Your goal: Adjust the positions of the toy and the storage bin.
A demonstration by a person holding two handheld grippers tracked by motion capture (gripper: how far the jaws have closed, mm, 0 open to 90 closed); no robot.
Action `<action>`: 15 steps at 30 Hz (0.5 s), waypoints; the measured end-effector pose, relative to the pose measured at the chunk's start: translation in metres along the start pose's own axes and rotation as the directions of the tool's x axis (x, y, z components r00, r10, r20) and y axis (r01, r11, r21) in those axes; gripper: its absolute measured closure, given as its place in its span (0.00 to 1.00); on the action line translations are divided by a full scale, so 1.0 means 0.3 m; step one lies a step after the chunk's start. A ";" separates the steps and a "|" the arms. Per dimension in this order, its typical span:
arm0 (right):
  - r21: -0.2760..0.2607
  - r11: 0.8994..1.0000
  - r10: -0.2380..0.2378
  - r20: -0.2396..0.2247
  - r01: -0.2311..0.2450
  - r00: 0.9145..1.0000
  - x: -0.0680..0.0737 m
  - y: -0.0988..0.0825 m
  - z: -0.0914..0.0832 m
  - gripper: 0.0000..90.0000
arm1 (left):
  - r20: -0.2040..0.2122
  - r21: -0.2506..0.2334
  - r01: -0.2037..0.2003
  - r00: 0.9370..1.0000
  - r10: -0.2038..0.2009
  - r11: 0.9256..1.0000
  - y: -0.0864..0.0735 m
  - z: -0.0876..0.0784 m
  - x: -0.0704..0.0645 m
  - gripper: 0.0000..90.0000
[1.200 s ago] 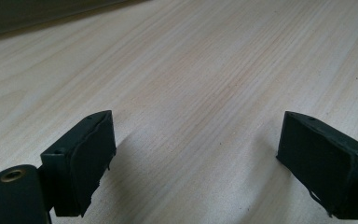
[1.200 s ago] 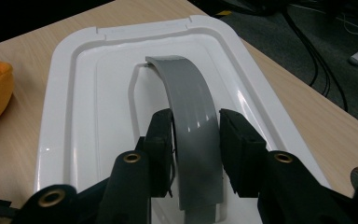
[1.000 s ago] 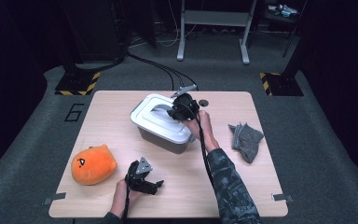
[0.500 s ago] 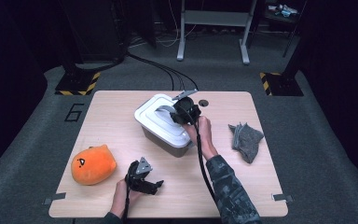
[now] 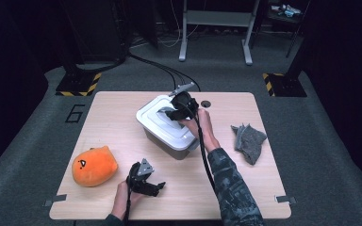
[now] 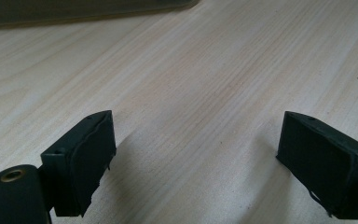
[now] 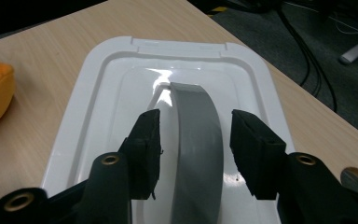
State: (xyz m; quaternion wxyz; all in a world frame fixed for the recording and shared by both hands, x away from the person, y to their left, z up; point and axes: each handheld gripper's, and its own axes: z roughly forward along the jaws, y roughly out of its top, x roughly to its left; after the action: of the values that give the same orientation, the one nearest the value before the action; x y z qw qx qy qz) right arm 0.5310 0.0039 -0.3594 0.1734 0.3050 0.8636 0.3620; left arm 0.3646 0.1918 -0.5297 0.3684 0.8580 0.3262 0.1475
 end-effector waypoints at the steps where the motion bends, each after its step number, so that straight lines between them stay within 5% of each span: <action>1: 0.010 1.000 -0.012 0.006 0.012 1.000 -0.001 0.003 0.007 0.63 | 0.000 0.000 0.000 1.000 0.000 1.000 0.000 0.000 0.000 0.12; 6: 0.025 0.999 -0.032 0.001 0.032 0.999 -0.012 0.001 0.022 0.73 | 0.003 0.000 0.002 1.000 -0.002 1.000 -0.001 -0.001 0.000 0.12; 15: 0.026 0.996 0.090 0.028 -0.091 0.996 0.017 -0.005 0.019 0.74 | -0.001 0.001 -0.003 1.000 0.003 1.000 -0.001 -0.001 0.001 0.12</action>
State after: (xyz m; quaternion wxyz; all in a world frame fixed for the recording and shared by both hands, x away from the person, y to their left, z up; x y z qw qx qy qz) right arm 0.5295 0.0092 -0.3648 0.1643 0.3509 0.8514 0.3536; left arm 0.3644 0.1922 -0.5295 0.3678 0.8586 0.3249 0.1482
